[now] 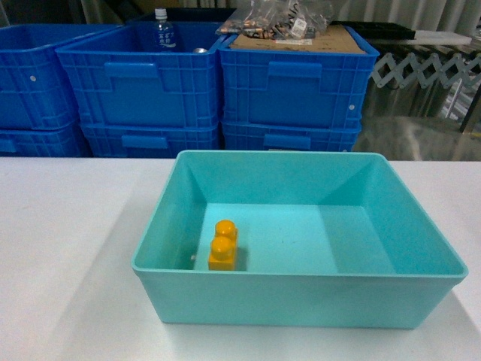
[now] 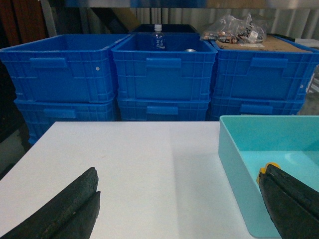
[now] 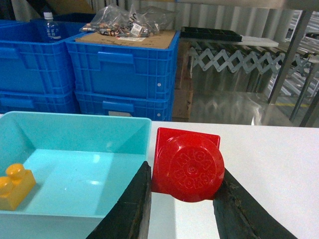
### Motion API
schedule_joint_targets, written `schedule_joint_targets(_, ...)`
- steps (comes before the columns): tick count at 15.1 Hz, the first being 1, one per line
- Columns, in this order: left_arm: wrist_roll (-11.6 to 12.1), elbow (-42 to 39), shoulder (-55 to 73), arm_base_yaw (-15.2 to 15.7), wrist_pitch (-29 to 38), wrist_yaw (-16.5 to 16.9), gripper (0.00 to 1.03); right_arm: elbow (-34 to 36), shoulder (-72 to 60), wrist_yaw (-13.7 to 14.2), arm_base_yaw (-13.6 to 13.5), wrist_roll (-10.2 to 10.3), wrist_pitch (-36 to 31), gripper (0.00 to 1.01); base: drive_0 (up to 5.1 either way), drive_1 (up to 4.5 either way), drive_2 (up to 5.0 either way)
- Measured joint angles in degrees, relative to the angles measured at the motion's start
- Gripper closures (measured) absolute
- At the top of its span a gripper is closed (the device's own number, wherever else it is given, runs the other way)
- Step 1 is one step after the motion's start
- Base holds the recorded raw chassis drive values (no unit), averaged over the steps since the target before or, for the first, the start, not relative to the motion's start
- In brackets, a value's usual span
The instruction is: Pick red block from blue box to shelf
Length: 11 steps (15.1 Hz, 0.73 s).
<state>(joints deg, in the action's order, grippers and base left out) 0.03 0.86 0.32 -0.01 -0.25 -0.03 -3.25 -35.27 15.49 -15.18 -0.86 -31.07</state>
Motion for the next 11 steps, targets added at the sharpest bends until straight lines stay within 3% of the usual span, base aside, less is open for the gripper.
schedule_joint_targets(2,0.0,0.0,0.0,0.0,0.0,0.0,0.05,1.5,4.9,-3.9,3.9,0.0,1.4,0.73,0.0,0.00,0.0)
schedule_joint_targets(6,0.0,0.0,0.0,0.0,0.0,0.0,0.05,2.5,12.7,-8.7,8.6,0.1,8.2,0.73,0.0,0.00,0.0)
schedule_joint_targets(7,0.0,0.0,0.0,0.0,0.0,0.0,0.05,2.6,14.9,-14.0,13.2,0.1,10.8,0.73,0.0,0.00,0.0)
schedule_joint_targets(8,0.0,0.0,0.0,0.0,0.0,0.0,0.05,2.6,16.5,-14.6,15.6,0.1,12.5,0.73,0.0,0.00,0.0)
schedule_joint_targets(11,0.0,0.0,0.0,0.0,0.0,0.0,0.05,2.6,20.6,-15.4,15.2,0.2,16.4,0.73,0.0,0.00,0.0)
